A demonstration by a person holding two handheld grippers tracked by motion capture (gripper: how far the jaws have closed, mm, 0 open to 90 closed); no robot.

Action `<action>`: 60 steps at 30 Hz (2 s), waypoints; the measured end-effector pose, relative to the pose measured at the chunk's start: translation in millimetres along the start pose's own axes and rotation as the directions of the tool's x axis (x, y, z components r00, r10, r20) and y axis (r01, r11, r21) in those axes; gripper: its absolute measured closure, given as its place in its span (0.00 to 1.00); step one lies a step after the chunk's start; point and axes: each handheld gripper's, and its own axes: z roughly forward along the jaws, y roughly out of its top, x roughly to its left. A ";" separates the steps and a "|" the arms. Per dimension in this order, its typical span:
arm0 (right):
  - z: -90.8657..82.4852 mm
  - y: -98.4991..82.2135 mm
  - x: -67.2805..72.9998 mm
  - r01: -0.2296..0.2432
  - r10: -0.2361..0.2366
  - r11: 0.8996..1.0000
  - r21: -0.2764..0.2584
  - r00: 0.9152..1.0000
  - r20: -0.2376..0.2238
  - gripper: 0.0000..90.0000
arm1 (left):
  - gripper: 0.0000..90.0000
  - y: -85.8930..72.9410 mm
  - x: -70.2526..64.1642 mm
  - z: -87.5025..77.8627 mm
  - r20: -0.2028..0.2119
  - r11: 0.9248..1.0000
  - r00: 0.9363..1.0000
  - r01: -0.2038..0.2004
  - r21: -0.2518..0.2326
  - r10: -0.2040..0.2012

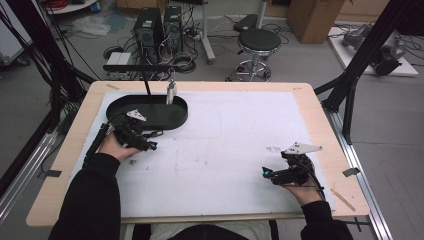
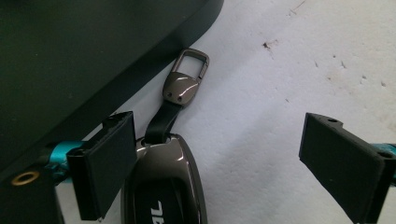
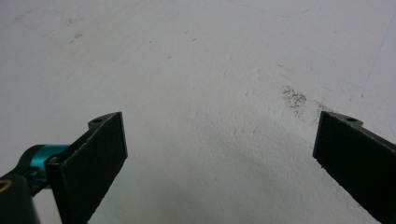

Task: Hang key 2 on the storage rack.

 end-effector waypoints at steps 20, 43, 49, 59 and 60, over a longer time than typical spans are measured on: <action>1.2 -1.0 0.3 0.006 -0.006 1.000 0.005 1.000 0.002 0.02 | 0.21 -2.4 5.6 16.0 -0.034 1.000 0.999 -0.021 0.018 0.022; -1.9 -2.5 -1.2 -0.010 0.010 1.000 -0.006 1.000 0.008 0.02 | 0.95 4.5 6.9 8.9 -0.079 0.999 0.996 -0.035 0.029 0.037; -3.1 -2.4 -1.6 -0.005 0.005 1.000 -0.011 1.000 0.012 0.02 | 0.96 16.3 3.2 -6.7 -0.065 0.996 0.994 -0.087 0.029 0.089; -0.9 -1.6 0.8 0.004 -0.004 1.000 -0.004 1.000 0.006 0.02 | 0.96 44.6 -0.9 -43.6 -0.078 0.990 0.987 -0.140 -0.029 0.138; -1.0 -1.5 0.6 0.007 -0.007 1.000 -0.006 1.000 0.008 0.02 | 0.96 47.4 -0.9 -47.1 -0.078 0.989 0.987 -0.143 -0.034 0.140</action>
